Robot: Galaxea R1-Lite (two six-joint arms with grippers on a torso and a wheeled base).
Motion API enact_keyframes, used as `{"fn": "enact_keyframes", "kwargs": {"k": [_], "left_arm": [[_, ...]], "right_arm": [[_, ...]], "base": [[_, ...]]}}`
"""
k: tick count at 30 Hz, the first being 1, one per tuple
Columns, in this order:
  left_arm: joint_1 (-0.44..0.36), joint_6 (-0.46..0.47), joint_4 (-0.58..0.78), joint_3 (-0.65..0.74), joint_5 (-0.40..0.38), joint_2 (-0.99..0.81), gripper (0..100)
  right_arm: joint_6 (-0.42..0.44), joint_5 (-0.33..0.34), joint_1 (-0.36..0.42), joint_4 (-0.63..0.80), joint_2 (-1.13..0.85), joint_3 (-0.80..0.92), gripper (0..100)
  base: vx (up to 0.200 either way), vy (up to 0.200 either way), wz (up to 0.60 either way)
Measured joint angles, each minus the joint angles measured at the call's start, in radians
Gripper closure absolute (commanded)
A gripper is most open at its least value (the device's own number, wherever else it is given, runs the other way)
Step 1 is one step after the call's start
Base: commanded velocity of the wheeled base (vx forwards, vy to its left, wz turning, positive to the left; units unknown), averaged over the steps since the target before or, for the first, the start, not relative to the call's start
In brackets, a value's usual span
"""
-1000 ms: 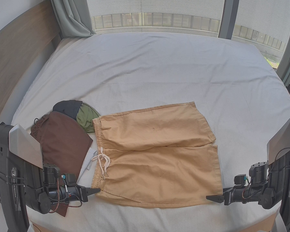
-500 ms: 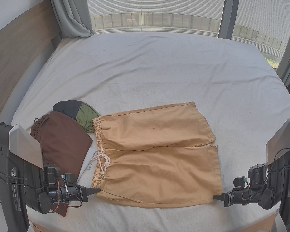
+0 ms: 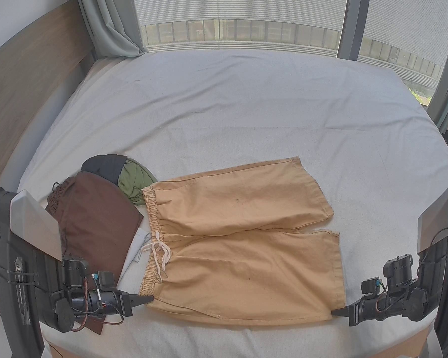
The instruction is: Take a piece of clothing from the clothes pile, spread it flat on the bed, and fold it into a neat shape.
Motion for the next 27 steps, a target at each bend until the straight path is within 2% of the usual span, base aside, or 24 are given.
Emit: {"fn": "enact_keyframes", "kwargs": {"k": [8,15,27], "left_arm": [[0.029,0.089,0.001,0.084,-0.006,-0.009,100],[0.041,0.141,0.003,0.104,-0.019,-0.007,100],[0.037,0.133,0.001,0.081,-0.033,-0.012,100]], "right_arm": [[-0.061,0.008,-0.010,0.058,-0.076,0.000,100],[-0.110,0.029,-0.032,0.084,-0.089,0.000,100],[-0.098,0.043,-0.041,-0.011,-0.091,0.000,100]], "base": [[0.000,0.000,0.00],[0.000,0.000,0.00],[0.000,0.000,0.00]]}}
